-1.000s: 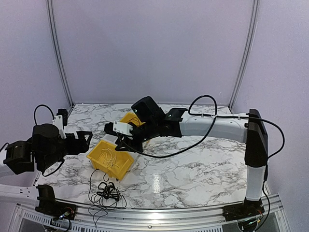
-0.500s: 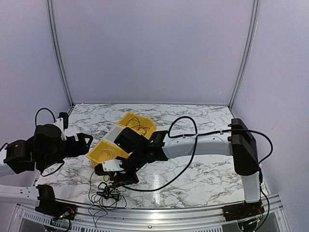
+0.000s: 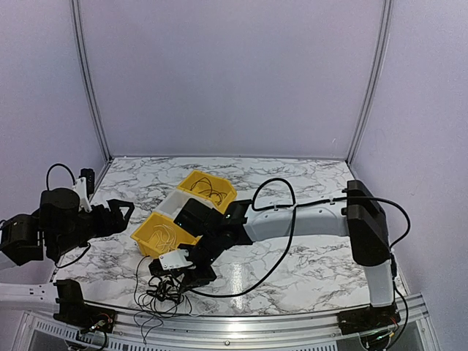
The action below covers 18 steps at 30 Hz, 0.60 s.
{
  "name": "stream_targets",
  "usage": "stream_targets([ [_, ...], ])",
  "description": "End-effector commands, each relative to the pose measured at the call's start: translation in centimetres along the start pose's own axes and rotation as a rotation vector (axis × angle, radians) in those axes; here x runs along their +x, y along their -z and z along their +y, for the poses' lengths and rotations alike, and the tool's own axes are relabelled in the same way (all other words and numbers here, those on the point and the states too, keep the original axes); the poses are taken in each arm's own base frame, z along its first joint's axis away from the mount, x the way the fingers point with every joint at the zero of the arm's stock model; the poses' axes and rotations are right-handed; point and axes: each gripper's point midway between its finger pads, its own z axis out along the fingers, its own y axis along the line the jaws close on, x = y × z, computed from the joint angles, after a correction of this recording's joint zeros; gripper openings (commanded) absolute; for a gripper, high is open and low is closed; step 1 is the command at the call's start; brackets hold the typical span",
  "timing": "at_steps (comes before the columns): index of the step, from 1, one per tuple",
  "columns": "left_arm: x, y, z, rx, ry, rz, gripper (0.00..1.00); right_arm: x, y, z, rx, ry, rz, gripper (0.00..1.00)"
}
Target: Untangle the cables
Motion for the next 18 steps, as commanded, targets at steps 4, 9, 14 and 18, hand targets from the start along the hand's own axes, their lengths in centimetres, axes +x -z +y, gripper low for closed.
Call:
stream_targets([
  [4,0.5,-0.1,0.6,-0.02,-0.007,0.019,0.95,-0.9,-0.5,-0.7,0.008,0.077,-0.004,0.49],
  [9,0.6,0.0,0.7,-0.02,-0.004,0.019,0.95,-0.8,-1.2,-0.9,-0.003,0.099,0.0,0.43],
  [14,0.6,0.2,1.0,-0.024,-0.003,0.015,0.95,-0.7,-1.2,-1.0,-0.004,0.127,0.015,0.33],
  [18,0.7,0.1,1.1,-0.028,-0.007,0.016,0.95,-0.1,-0.9,-0.5,-0.028,0.154,0.04,0.33],
])
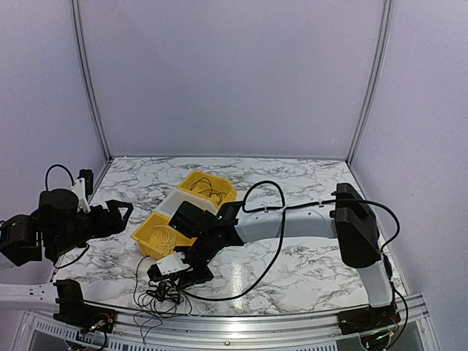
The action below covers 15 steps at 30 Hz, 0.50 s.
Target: Untangle the cables
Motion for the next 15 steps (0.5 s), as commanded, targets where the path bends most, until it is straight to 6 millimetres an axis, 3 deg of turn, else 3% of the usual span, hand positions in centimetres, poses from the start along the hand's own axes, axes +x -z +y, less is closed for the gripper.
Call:
stream_targets([
  [1,0.54,-0.13,0.81,-0.028,-0.012,0.01,0.95,-0.53,0.66,0.38,-0.022,0.06,0.014,0.34],
  [15,0.92,-0.37,0.92,-0.034,-0.028,0.02,0.95,0.01,0.49,1.31,-0.083,0.118,0.029,0.36],
])
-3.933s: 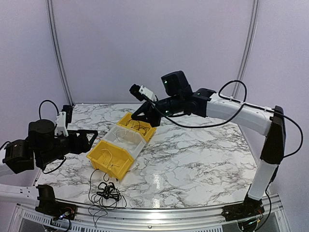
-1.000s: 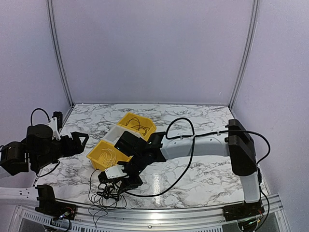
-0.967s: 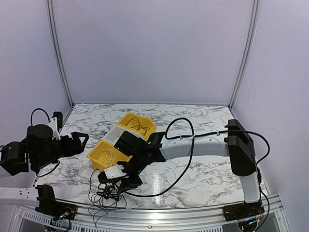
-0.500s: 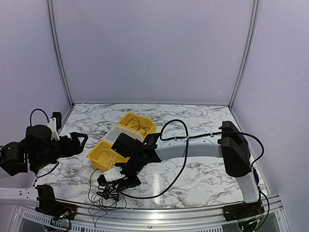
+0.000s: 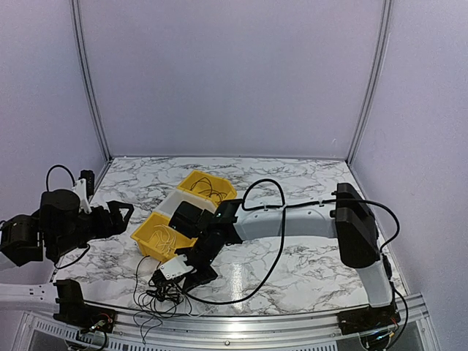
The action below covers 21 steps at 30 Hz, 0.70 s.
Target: Untangle the cables
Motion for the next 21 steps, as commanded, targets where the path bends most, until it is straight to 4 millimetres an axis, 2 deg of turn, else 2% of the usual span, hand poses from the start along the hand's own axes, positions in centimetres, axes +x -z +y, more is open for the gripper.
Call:
stream_targets([
  [1,0.7,-0.2,0.9,-0.029,-0.02,0.013,0.95,-0.8,0.1,0.0,-0.016,0.031,-0.017,0.36],
  [7,0.9,-0.3,1.1,-0.034,-0.019,0.015,0.95,-0.9,-0.2,-0.3,-0.006,0.024,-0.026,0.27],
  [12,1.1,-0.6,1.0,-0.04,-0.026,0.023,0.96,-0.7,-1.0,-0.8,0.006,0.036,-0.014,0.24],
  [15,1.1,-0.7,0.8,-0.037,-0.041,0.025,0.96,-0.6,-1.1,-1.1,0.012,0.038,-0.007,0.14],
  [17,1.1,-0.8,0.4,-0.025,-0.065,0.029,0.96,-0.7,-0.4,-1.5,0.046,0.041,0.009,0.0],
  [19,1.3,-1.0,-0.2,-0.001,-0.108,0.047,0.96,-1.1,1.2,-2.1,0.088,0.041,0.017,0.0],
  [21,2.2,-1.1,-0.8,0.037,-0.165,0.08,0.97,-2.2,3.8,-2.6,0.111,0.034,-0.016,0.0],
])
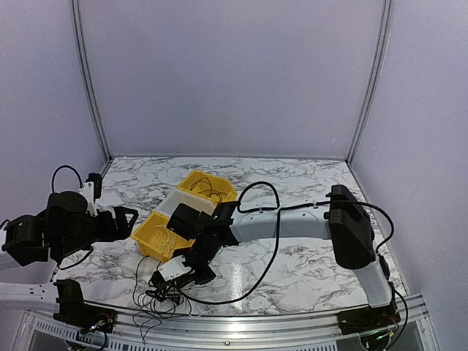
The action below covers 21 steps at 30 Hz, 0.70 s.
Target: Untangle the cables
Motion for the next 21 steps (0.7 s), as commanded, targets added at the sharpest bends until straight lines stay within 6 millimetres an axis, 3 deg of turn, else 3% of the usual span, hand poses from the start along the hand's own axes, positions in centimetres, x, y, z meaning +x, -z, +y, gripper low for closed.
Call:
stream_targets([
  [1,1.3,-0.4,-1.2,0.07,-0.129,0.055,0.97,-3.3,6.1,-2.0,0.105,0.011,-0.064,0.0],
  [4,2.9,-0.2,-2.1,0.163,-0.197,0.101,0.97,-4.9,9.8,-2.6,0.139,-0.03,-0.114,0.0],
  [8,5.5,1.1,-5.1,0.422,-0.261,0.153,0.92,-6.7,13.8,-3.6,0.188,-0.085,-0.182,0.0],
  [12,5.8,2.4,-8.5,0.646,-0.223,0.122,0.91,-8.1,16.8,-4.9,0.25,-0.13,-0.236,0.0],
  [18,6.8,1.2,-10.6,0.718,-0.324,0.124,0.93,-9.4,20.5,-7.3,0.304,-0.235,-0.324,0.0],
  [21,8.5,-0.5,-11.3,0.729,-0.359,0.151,0.86,-10.9,22.5,-7.7,0.334,-0.228,-0.359,0.0],
])
